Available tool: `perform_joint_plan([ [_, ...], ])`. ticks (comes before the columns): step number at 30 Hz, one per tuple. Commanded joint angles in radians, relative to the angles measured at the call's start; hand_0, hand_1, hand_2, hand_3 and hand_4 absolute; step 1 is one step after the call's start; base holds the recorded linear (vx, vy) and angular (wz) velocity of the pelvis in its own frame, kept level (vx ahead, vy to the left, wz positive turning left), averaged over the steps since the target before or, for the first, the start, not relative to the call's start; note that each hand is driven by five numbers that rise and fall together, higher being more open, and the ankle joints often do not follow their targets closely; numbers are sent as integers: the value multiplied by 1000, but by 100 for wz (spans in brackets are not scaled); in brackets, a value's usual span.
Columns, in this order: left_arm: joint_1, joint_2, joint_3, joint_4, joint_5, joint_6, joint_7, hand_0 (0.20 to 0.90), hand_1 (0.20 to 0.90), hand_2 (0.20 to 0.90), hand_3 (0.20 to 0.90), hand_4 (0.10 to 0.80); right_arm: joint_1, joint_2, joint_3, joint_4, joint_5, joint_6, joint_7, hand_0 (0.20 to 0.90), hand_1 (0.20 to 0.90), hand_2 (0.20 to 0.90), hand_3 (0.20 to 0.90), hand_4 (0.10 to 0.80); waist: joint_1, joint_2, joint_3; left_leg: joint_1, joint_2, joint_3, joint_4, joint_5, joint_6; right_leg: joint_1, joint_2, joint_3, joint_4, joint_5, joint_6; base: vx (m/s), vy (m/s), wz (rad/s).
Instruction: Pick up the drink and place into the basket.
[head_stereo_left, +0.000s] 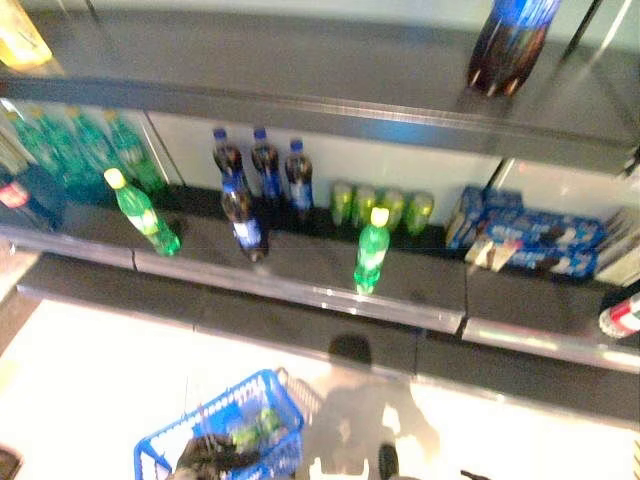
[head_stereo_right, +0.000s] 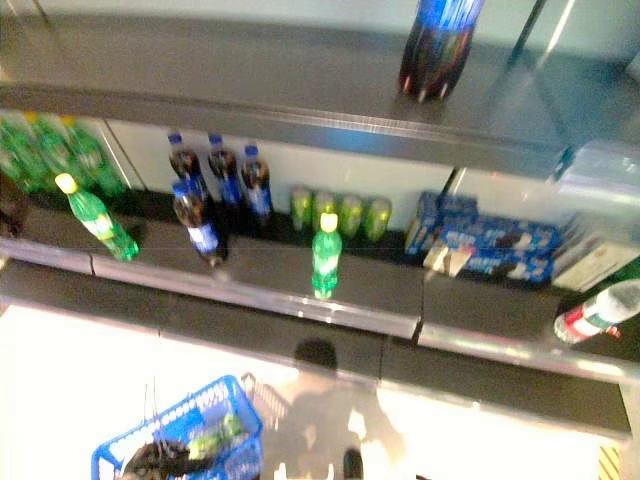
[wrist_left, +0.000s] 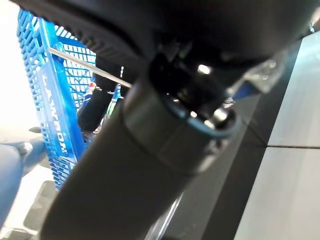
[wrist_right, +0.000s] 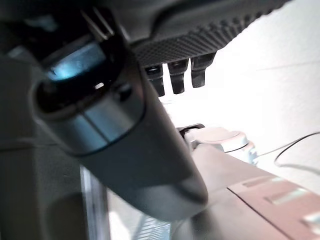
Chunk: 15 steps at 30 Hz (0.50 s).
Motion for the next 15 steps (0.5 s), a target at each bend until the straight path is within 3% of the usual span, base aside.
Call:
perform_joint_plan([
  [1, -67, 49, 0, -80, -61, -61, 57, 300, 300, 300, 200, 100, -62, -55, 18, -18, 41, -12, -23, 900, 900, 900, 900, 800, 14, -15, 110, -66, 15, -29, 59, -8, 11, -58, -56, -59, 100, -10, 4, -223, -11, 0],
  [3, -81, 51, -5, -88, -74, -63, 60, 300, 300, 300, 200, 100, -75, -59, 21, -25, 47, -19, -23, 900, 900, 900, 900, 800, 12, -18, 134, -114, 7, -41, 123, -16, 12, -97, -62, -56, 141, -12, 1, -240, -26, -1],
  [4, -103, 58, -18, -94, -97, -73, 67, 300, 300, 300, 200, 100, -99, -68, 31, -31, 67, -19, -33, 900, 900, 900, 900, 800, 9, -28, 178, -200, -3, -64, 258, -42, 9, -169, -74, -51, 235, -28, -5, -266, -43, -1],
  [8, -111, 73, -31, -111, -108, -79, 73, 300, 300, 300, 200, 100, -122, -79, 34, -40, 101, -47, -35, 900, 900, 900, 900, 800, 12, -35, 224, -307, -9, -99, 423, -105, 17, -272, -89, -39, 384, -82, -18, -134, -40, 2],
  [15, -125, 85, -52, -138, -126, -81, 67, 300, 300, 300, 200, 100, -157, -81, 35, -82, 140, -114, -67, 900, 900, 900, 900, 800, 15, -33, 253, -432, -20, -118, 557, -157, 42, -416, -83, 0, 556, -135, -25, -46, -26, -3],
])
